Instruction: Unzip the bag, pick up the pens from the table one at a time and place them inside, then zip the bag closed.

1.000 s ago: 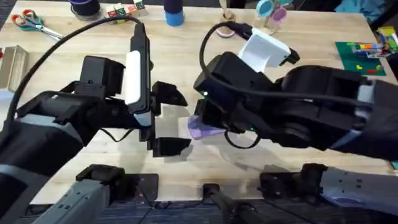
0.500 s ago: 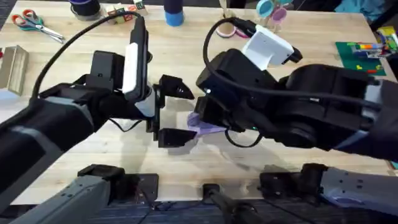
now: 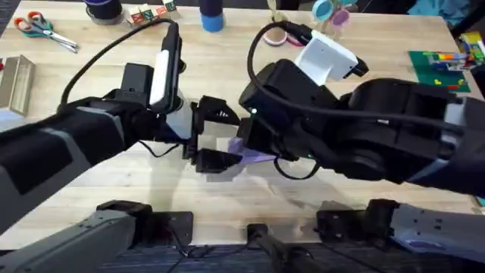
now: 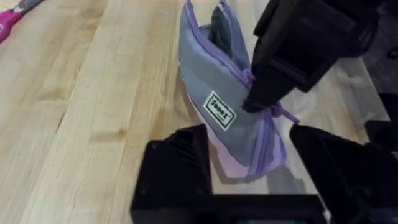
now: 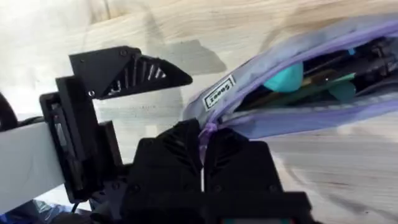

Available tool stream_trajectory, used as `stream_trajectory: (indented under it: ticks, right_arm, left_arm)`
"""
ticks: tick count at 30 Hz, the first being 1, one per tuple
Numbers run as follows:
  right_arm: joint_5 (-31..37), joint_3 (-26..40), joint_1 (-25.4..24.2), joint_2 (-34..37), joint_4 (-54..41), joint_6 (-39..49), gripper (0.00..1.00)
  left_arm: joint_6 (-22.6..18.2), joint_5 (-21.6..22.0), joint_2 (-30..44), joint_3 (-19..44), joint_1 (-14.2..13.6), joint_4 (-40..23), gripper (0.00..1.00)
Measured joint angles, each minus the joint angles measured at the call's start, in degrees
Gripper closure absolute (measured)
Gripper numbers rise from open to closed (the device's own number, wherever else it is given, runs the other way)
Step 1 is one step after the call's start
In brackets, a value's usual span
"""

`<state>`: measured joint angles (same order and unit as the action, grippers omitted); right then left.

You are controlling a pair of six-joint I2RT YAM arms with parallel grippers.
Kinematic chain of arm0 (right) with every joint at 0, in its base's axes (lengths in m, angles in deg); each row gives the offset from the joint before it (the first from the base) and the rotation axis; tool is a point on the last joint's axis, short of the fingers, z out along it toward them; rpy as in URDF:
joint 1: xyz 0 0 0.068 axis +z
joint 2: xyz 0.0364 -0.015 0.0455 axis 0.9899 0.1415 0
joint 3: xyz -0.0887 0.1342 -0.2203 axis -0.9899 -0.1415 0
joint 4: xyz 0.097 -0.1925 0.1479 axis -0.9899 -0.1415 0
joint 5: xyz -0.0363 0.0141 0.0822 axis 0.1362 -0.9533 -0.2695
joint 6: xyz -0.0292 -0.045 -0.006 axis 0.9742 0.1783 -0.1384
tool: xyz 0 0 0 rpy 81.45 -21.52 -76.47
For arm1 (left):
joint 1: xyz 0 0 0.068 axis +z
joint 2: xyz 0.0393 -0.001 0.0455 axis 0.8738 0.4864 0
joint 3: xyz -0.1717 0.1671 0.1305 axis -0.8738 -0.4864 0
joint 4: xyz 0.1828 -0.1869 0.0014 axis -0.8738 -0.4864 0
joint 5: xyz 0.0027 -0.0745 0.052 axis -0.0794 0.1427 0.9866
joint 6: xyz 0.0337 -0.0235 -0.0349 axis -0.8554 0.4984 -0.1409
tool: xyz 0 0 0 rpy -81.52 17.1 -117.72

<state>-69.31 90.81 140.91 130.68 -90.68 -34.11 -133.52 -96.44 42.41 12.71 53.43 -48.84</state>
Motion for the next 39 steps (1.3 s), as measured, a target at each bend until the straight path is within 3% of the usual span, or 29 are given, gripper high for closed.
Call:
stream_trajectory:
  ticks: [4,5,7,20,27,39]
  right_arm:
    - [0.0,0.0,0.0,0.0,0.0,0.0,0.97]
    - [0.4,0.0,-0.2,0.0,0.4,-0.1,0.97]
    - [0.4,0.0,-0.2,0.0,0.4,-0.2,0.97]
    - [-0.2,0.0,-1.2,-1.3,-0.1,-0.2,0.97]
    - [-3.6,-0.4,-4.7,-5.5,-1.3,0.3,0.97]
    - [-9.2,-0.1,-14.1,-9.0,-10.2,3.0,0.97]
  left_arm:
    - [0.0,-1.0,1.1,0.0,0.0,0.6,0.535]
    - [0.0,-1.5,1.2,-0.1,0.0,0.5,0.826]
    - [0.0,-1.4,1.2,-0.1,0.0,0.8,0.941]
    - [0.0,-2.4,1.2,-0.1,0.0,1.2,0.96]
    - [0.0,-5.1,1.2,0.1,0.0,2.1,0.958]
    - [0.0,-4.9,1.2,0.1,-0.7,2.1,0.958]
